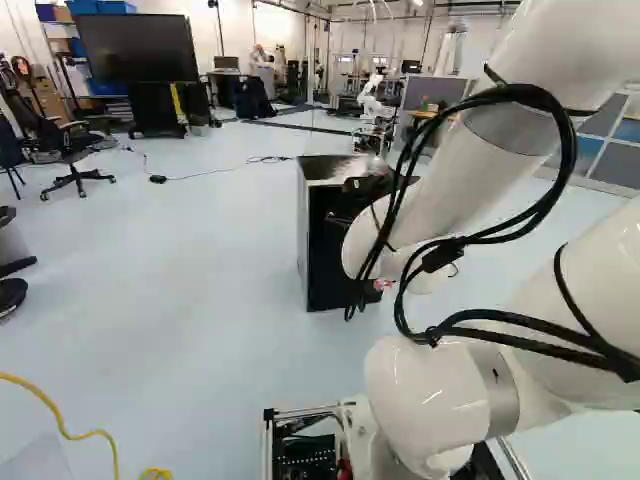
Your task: Grab a drink from the fridge
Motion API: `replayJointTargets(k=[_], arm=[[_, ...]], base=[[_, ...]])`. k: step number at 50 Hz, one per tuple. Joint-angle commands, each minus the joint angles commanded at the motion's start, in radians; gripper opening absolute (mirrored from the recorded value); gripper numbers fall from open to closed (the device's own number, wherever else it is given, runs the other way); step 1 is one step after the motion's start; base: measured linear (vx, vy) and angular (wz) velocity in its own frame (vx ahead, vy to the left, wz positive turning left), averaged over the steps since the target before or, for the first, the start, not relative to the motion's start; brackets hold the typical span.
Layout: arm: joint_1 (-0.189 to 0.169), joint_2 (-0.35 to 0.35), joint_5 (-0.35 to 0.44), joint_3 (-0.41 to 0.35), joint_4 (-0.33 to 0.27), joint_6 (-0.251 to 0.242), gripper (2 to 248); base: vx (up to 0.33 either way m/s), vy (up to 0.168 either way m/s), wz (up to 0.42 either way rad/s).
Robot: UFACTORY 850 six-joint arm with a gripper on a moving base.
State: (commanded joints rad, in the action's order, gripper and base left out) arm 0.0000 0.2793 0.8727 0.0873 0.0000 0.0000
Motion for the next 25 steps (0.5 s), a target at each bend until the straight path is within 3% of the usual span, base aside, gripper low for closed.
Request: replayJointTargets(k=[25], arm=[[0.000,0.000,0.000,0.000,0.000,0.000,247]], base=[[0.000,0.000,0.000]])
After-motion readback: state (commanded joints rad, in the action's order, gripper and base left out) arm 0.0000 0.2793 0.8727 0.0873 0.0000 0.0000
